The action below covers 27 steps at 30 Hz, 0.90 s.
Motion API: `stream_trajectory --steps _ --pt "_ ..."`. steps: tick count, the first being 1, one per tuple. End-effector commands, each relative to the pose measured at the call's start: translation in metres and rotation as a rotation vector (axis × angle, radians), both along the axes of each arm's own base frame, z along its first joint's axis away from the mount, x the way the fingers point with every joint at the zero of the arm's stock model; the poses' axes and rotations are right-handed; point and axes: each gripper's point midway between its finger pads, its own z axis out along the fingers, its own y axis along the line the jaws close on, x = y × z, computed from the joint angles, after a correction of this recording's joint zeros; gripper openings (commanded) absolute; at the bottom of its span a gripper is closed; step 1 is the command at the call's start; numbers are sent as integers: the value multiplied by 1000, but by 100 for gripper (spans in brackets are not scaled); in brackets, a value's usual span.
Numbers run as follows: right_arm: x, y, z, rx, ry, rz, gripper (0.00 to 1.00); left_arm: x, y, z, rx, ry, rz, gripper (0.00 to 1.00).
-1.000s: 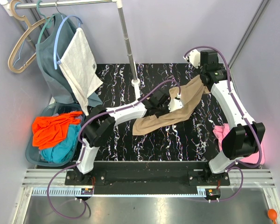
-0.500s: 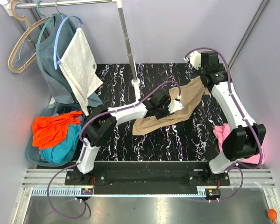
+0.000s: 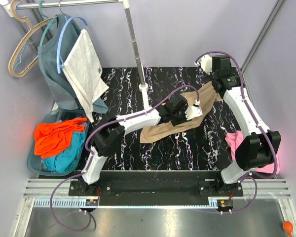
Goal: Fold and stack the t-shirts
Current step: Flatten the tshirt out
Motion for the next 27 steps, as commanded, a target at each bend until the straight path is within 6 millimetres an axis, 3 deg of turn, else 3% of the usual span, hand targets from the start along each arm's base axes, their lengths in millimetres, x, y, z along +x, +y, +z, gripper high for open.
stream_trajectory --steps 1,9,23,27 --pt "-9 -9 45 -23 -112 -18 0 8 -7 -5 -8 -16 -12 34" --pt "-11 -10 43 -27 -107 -20 0 11 -4 -18 17 -26 -2 35" --pt "-18 -13 46 -36 -112 -22 0 22 8 -42 73 -48 19 23" --pt "-19 -14 46 -37 -111 -25 0 25 12 -44 78 -51 26 13"
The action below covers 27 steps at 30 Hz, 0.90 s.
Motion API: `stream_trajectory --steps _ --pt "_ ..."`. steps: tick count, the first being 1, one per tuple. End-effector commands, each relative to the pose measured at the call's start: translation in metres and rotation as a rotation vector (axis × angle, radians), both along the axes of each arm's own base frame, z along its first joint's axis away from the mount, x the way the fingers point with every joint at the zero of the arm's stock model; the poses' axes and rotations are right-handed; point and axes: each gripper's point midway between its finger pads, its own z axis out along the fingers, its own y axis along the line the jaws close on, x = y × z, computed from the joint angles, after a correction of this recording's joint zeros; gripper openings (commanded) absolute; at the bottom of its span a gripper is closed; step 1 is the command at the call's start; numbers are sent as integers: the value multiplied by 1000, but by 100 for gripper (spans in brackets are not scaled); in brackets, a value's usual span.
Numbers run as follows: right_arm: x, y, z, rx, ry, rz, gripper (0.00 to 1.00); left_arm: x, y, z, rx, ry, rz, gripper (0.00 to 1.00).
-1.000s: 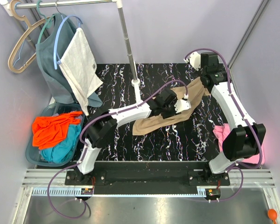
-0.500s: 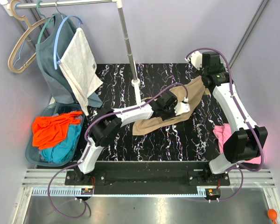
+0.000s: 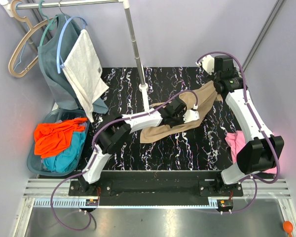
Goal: Fold and stack the t-shirts
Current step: Flatten the tshirt out
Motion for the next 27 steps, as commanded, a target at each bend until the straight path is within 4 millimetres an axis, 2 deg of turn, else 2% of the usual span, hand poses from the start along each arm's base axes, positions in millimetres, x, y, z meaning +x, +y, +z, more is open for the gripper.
stream_trajectory --steps 1,5,10,13,16,17,19,20,22,23,24,25,27 --pt "-9 -11 32 -32 -81 -26 0 13 -1 3 -22 -42 16 10" --pt "-9 -11 29 -26 -78 -25 0 13 1 4 -25 -40 19 0" --pt "-9 -11 23 -25 -66 -26 0 12 5 5 -26 -41 23 0" --pt "-10 -12 21 -23 -62 -31 0 12 6 15 -40 -51 28 0" --pt "-11 -12 16 -17 -54 -31 0 13 8 36 -68 -74 51 0" --pt "-11 -13 15 -13 -54 -35 0 14 9 53 -90 -95 58 0" --pt "-12 -12 10 -7 -45 -34 0 11 13 64 -106 -102 68 0" --pt "-12 -11 9 0 -46 -35 0 11 15 81 -131 -125 73 0" --pt "-14 -11 5 7 -42 -37 0 8 19 91 -145 -138 73 0" --pt "-15 -10 3 12 -41 -37 0 12 24 107 -155 -176 96 0" --pt "-16 -10 1 15 -39 -37 0 10 27 110 -153 -186 95 0" --pt "-16 -10 2 17 -43 -38 0 11 31 122 -165 -205 104 0" --pt "-18 -10 0 19 -41 -38 0 8 37 125 -160 -216 106 0"
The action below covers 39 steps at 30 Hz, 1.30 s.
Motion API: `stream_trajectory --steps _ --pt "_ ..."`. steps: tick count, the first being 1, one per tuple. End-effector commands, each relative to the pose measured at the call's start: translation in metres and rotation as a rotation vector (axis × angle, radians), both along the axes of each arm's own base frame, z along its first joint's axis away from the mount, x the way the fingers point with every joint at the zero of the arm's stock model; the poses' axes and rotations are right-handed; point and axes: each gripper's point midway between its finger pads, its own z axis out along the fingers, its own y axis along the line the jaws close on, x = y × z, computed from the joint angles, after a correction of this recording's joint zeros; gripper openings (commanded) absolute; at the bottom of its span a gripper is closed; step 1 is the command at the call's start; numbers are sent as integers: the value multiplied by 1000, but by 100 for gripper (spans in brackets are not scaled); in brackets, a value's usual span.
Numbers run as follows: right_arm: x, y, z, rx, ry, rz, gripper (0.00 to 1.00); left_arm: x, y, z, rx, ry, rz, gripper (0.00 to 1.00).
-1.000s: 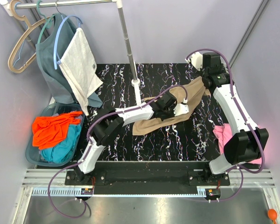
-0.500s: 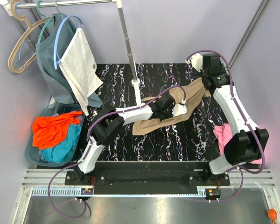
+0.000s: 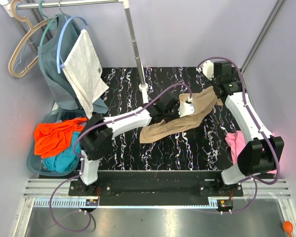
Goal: Fold and stack the t-shirts
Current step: Flatten the tshirt out
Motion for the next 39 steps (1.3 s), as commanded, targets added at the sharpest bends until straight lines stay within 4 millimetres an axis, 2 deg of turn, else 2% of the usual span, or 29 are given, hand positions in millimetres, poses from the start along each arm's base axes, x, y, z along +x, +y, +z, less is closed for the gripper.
stream_trajectory --steps 1,3,4,5,9,10,11,12,13,15,16,18,21,23,27,31,34,39 --pt "-8 -3 28 29 -101 -19 0 8 13 66 -96 -130 53 0" --pt "-9 -4 30 34 -109 -21 0 6 20 66 -85 -136 66 0" --pt "-11 -3 32 38 -114 -20 0 7 25 75 -91 -158 79 0" --pt "-11 -3 33 42 -117 -18 0 5 30 73 -79 -162 84 0" --pt "-16 -1 56 68 -178 -12 0 6 52 95 -68 -237 133 0" --pt "-17 -1 62 75 -193 -15 0 7 61 112 -79 -276 163 0" --pt "-17 -1 67 84 -208 -15 0 6 67 118 -80 -292 183 0" --pt "-18 0 82 103 -249 -12 0 6 73 128 -87 -311 201 0" --pt "-19 2 90 130 -277 -16 0 6 84 150 -111 -355 243 0" --pt "-22 8 113 190 -344 2 0 5 97 171 -134 -407 281 0" --pt "-24 11 119 231 -372 1 0 3 110 195 -170 -449 315 0" --pt "-30 15 138 279 -423 16 0 2 124 223 -202 -502 354 0" --pt "-39 18 159 317 -467 34 0 2 157 271 -227 -584 434 0" --pt "-46 20 164 317 -444 52 0 3 170 297 -239 -630 459 0" --pt "-52 26 165 257 -372 115 0 10 205 337 -264 -704 533 0" --pt "-56 29 170 163 -346 165 0 7 230 377 -344 -757 582 0" --pt "-61 36 178 141 -343 217 0 1 240 396 -365 -792 591 0" --pt "-75 56 191 157 -362 298 0 -11 257 414 -372 -830 612 0"
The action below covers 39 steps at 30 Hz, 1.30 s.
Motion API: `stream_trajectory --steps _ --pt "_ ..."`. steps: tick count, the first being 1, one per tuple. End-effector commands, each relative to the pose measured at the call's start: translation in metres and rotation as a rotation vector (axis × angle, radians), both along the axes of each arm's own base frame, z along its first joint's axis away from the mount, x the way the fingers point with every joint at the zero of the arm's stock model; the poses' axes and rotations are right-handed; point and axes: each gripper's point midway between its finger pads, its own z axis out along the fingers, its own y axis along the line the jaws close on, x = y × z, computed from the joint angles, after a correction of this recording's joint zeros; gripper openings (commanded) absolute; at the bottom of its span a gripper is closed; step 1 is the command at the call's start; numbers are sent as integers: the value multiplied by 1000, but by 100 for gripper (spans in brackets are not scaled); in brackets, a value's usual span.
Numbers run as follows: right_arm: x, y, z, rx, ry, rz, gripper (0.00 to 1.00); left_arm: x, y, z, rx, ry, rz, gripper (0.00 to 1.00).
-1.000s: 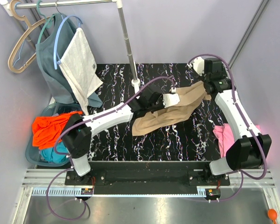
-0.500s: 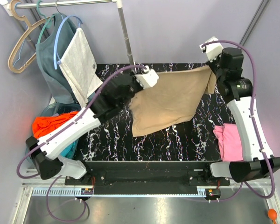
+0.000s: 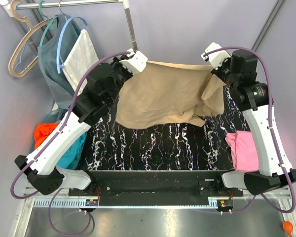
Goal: Fold and stack the t-shirts
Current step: Flatten the tshirt out
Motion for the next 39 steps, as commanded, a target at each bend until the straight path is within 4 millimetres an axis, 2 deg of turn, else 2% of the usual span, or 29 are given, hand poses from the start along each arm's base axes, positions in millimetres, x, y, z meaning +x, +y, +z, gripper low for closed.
stream_trajectory --steps 1,6,10,15,18,21,26,27,29,32,33,34,35,36,37,38,39 --pt "-28 2 45 -32 -99 39 0 -23 46 57 -59 -128 93 0" --pt "-49 8 59 38 -129 57 0 -41 64 63 -49 -136 104 0" --pt "-66 13 54 51 -85 75 0 -54 76 58 -37 -132 109 0" --pt "-90 8 56 50 -58 72 0 -76 88 59 -41 -132 75 0" --pt "-109 2 70 79 -69 68 0 -83 92 62 -72 -134 65 0" --pt "-116 -5 86 85 -108 45 0 -86 95 61 -79 -130 61 0" --pt "-106 -18 106 32 -167 -34 0 -73 93 54 -58 -131 96 0" --pt "-102 -18 111 32 -192 -43 0 -69 90 51 -47 -127 100 0" --pt "-92 -16 108 15 -187 -41 0 -59 81 45 -41 -111 91 0" --pt "-81 -11 91 -16 -141 -35 0 -45 58 27 -44 -60 37 0" --pt "-75 -10 80 -31 -118 -34 0 -41 48 19 -68 -30 9 0" --pt "-74 -10 74 -45 -109 -33 0 -34 30 1 -52 19 -46 0" --pt "-67 -8 60 -63 -84 -31 0 -30 18 -15 -62 62 -71 0" --pt "-68 -11 57 -80 -85 -38 0 -23 2 -35 -41 112 -103 0" --pt "-67 -12 52 -96 -77 -42 0 -20 -13 -57 -17 158 -144 0" --pt "-62 -12 35 -120 -43 -48 0 -18 -22 -72 1 188 -161 0" --pt "-64 -15 31 -135 -38 -61 0 -15 -39 -94 34 234 -189 0"
